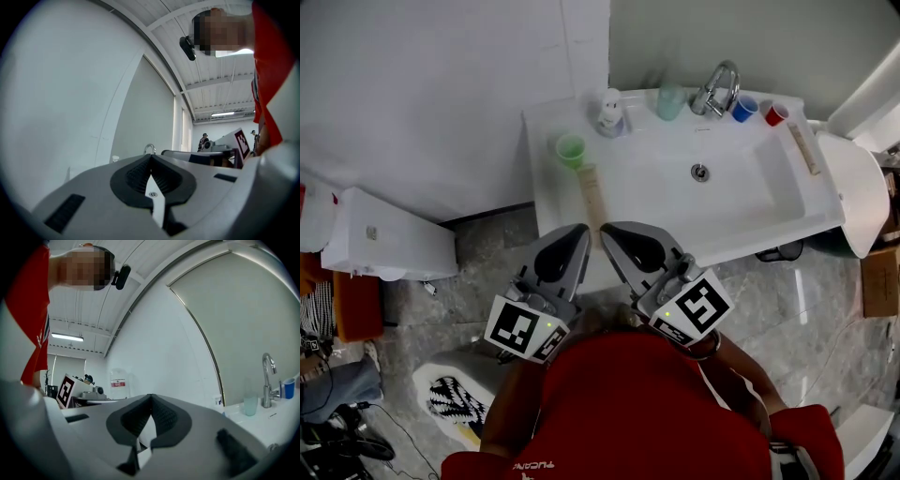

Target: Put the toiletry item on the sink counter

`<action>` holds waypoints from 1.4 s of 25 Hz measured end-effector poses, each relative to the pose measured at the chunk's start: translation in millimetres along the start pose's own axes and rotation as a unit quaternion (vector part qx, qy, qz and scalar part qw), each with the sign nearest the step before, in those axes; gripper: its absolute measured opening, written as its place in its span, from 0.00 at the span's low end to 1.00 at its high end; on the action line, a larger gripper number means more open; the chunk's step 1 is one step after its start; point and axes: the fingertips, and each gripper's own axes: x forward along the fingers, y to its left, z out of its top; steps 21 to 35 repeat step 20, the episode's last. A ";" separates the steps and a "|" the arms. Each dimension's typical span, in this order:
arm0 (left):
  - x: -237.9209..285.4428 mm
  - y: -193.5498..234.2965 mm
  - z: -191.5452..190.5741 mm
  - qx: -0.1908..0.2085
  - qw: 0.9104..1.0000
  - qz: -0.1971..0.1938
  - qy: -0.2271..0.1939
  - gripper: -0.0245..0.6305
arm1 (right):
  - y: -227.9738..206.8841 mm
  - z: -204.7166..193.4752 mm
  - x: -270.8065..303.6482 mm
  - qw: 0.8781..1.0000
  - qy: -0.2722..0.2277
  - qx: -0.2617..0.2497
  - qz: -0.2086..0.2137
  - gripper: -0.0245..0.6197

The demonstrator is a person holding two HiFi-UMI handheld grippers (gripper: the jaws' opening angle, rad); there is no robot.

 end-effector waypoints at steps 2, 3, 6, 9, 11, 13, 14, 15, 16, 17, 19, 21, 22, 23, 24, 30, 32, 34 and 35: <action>1.3 -2.7 -0.1 0.001 1.000 -0.003 0.000 0.07 | 0.7 1.1 -1.0 1.000 -0.001 -0.003 0.002 0.08; 2.0 -3.8 -0.2 0.001 1.000 -0.003 0.000 0.07 | 0.5 1.5 -1.7 1.000 -0.001 -0.003 0.002 0.08; 3.4 -7.1 0.4 0.002 1.000 -0.004 0.000 0.07 | -0.5 3.2 -4.3 1.000 -0.003 -0.001 0.001 0.08; 4.0 -9.0 1.1 0.003 1.000 -0.003 0.000 0.07 | -1.6 4.8 -7.4 1.000 -0.003 -0.001 0.000 0.08; 4.5 -9.6 1.0 0.002 1.000 -0.001 0.000 0.06 | -2.6 4.9 -8.7 1.000 -0.002 -0.001 0.000 0.08; 5.1 -10.3 0.8 0.002 1.000 0.000 0.000 0.07 | -3.5 4.4 -9.8 1.000 -0.002 0.001 0.001 0.08; 5.3 -10.5 0.5 0.002 1.000 0.000 0.000 0.06 | -3.7 3.9 -10.2 1.000 -0.001 0.002 0.002 0.08; 5.6 -10.5 0.1 0.001 1.000 0.001 0.000 0.06 | -4.0 3.4 -10.3 1.000 -0.001 0.002 0.002 0.08; 5.9 -10.3 -0.2 0.001 1.000 0.002 0.000 0.06 | -4.2 2.7 -10.3 1.000 0.000 0.003 0.003 0.08; 6.2 -10.1 -0.4 0.000 1.000 0.003 0.000 0.06 | -4.3 2.0 -10.2 1.000 0.000 0.004 0.004 0.08; 6.8 -9.7 -0.9 -0.001 1.000 0.004 0.000 0.07 | -4.7 0.9 -10.0 1.000 0.002 0.004 0.004 0.08; 7.1 -9.5 -1.1 -0.002 1.000 0.004 0.000 0.07 | -5.0 0.4 -9.9 1.000 0.003 0.005 0.004 0.08; 7.1 -9.5 -1.1 -0.002 1.000 0.004 0.000 0.07 | -5.0 0.4 -9.9 1.000 0.003 0.005 0.004 0.08; 7.1 -9.5 -1.1 -0.002 1.000 0.004 0.000 0.07 | -5.0 0.4 -9.9 1.000 0.003 0.005 0.004 0.08; 7.1 -9.5 -1.1 -0.002 1.000 0.004 0.000 0.07 | -5.0 0.4 -9.9 1.000 0.003 0.005 0.004 0.08; 7.1 -9.5 -1.1 -0.002 1.000 0.004 0.000 0.07 | -5.0 0.4 -9.9 1.000 0.003 0.005 0.004 0.08; 7.1 -9.5 -1.1 -0.002 1.000 0.004 0.000 0.07 | -5.0 0.4 -9.9 1.000 0.003 0.005 0.004 0.08; 7.1 -9.5 -1.1 -0.002 1.000 0.004 0.000 0.07 | -5.0 0.4 -9.9 1.000 0.003 0.005 0.004 0.08; 7.1 -9.5 -1.1 -0.002 1.000 0.004 0.000 0.07 | -5.0 0.4 -9.9 1.000 0.003 0.005 0.004 0.08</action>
